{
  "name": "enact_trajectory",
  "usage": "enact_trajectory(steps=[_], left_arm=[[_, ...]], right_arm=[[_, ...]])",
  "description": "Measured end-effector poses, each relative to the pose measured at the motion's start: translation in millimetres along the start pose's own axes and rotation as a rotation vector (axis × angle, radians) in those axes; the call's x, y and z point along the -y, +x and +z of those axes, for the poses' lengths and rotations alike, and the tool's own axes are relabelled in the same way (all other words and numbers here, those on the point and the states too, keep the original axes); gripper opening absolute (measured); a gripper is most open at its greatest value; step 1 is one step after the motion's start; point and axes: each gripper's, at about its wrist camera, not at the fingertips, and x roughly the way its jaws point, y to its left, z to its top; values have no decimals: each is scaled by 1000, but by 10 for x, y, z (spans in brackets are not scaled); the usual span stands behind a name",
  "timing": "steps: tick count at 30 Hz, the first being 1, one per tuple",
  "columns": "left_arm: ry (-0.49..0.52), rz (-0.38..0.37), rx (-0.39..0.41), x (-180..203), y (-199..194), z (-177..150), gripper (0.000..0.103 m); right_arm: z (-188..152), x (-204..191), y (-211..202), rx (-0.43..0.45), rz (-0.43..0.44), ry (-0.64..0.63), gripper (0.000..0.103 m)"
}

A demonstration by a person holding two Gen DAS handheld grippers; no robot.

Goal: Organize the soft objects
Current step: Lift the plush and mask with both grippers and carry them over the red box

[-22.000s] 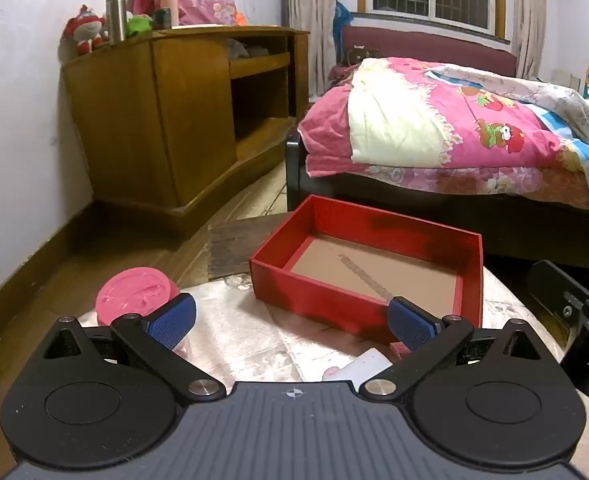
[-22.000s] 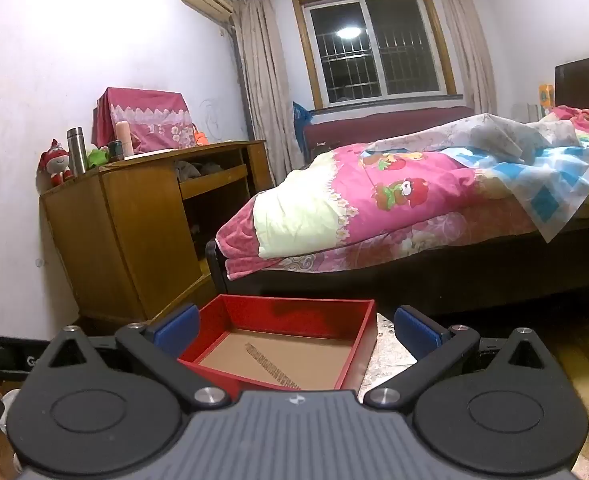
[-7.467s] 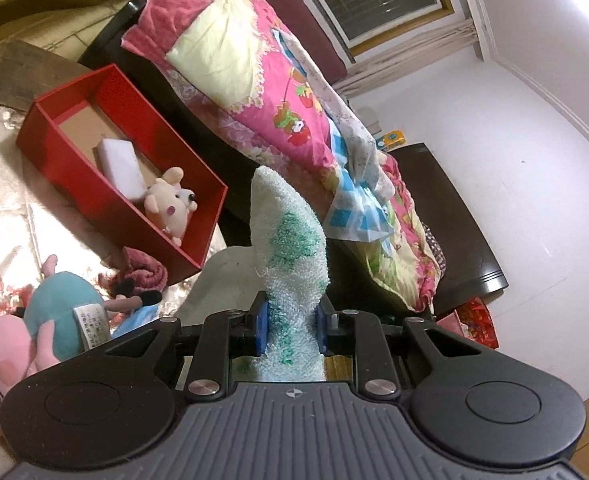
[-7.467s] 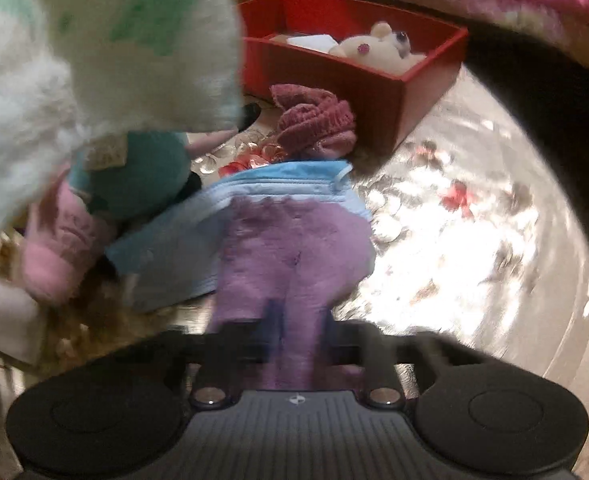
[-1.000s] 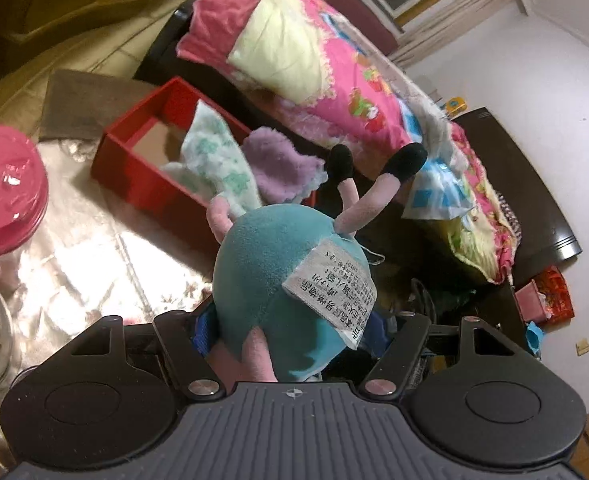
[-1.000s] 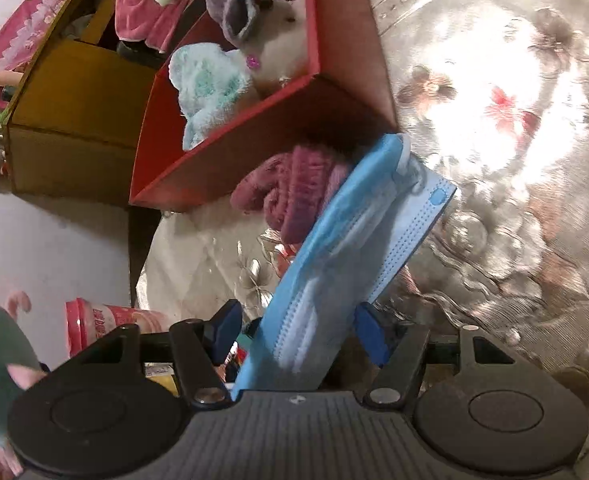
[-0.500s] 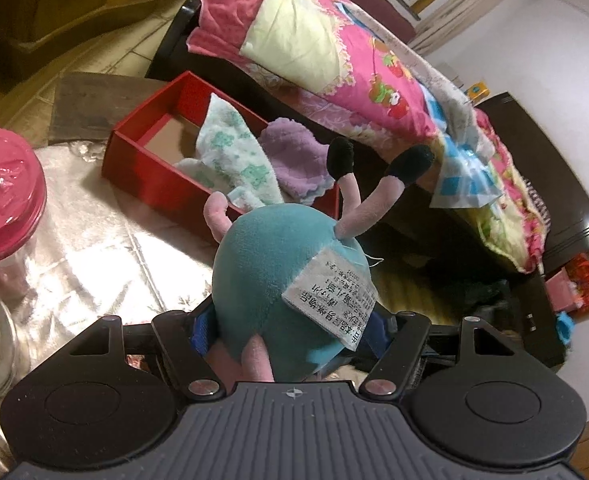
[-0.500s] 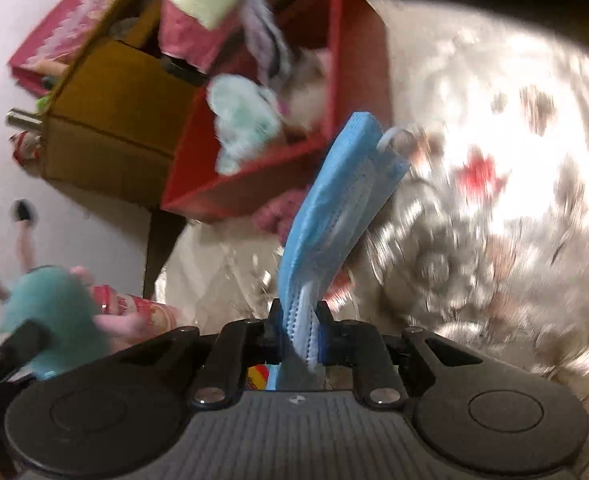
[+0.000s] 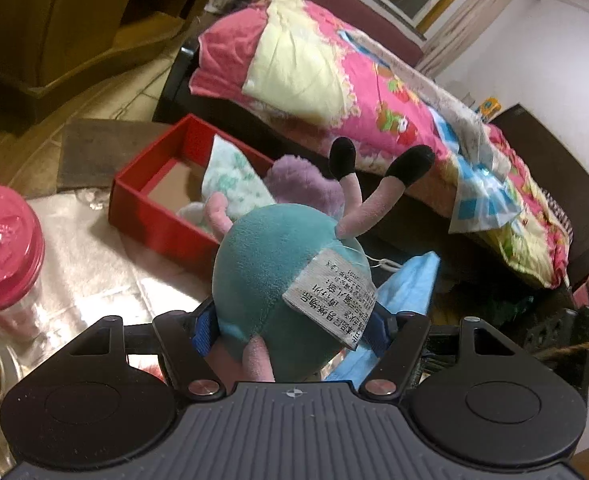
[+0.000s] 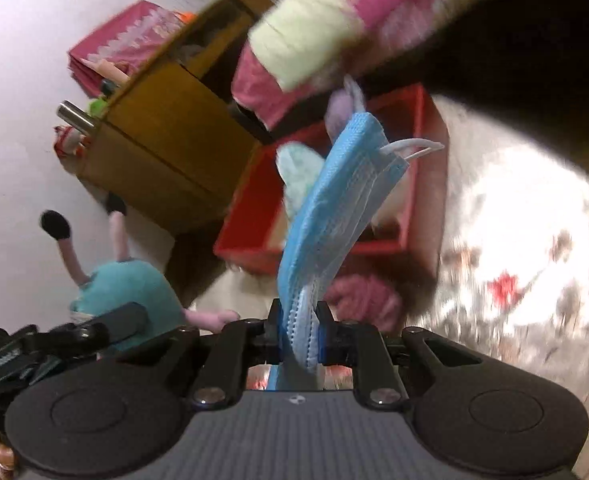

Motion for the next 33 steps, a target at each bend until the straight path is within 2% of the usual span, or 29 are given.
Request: enact_trajectory(steps=[5, 11, 16, 19, 24, 33], left_arm=[[-43, 6, 64, -53, -81, 94, 69], [-96, -5, 119, -109, -160, 173, 69], [-73, 42, 174, -46, -209, 209, 69], [-82, 43, 182, -48, -206, 227, 69], [-61, 103, 234, 21, -200, 266, 69], [31, 204, 324, 230, -173, 332, 69]], right_arm=[[125, -131, -242, 88, 33, -32, 0], [192, -123, -392, 158, -13, -53, 0], [205, -157, -454, 187, -41, -77, 0], [198, -230, -480, 213, -53, -115, 0], [224, -308, -487, 254, -68, -152, 0], [262, -494, -478, 316, -84, -236, 0]])
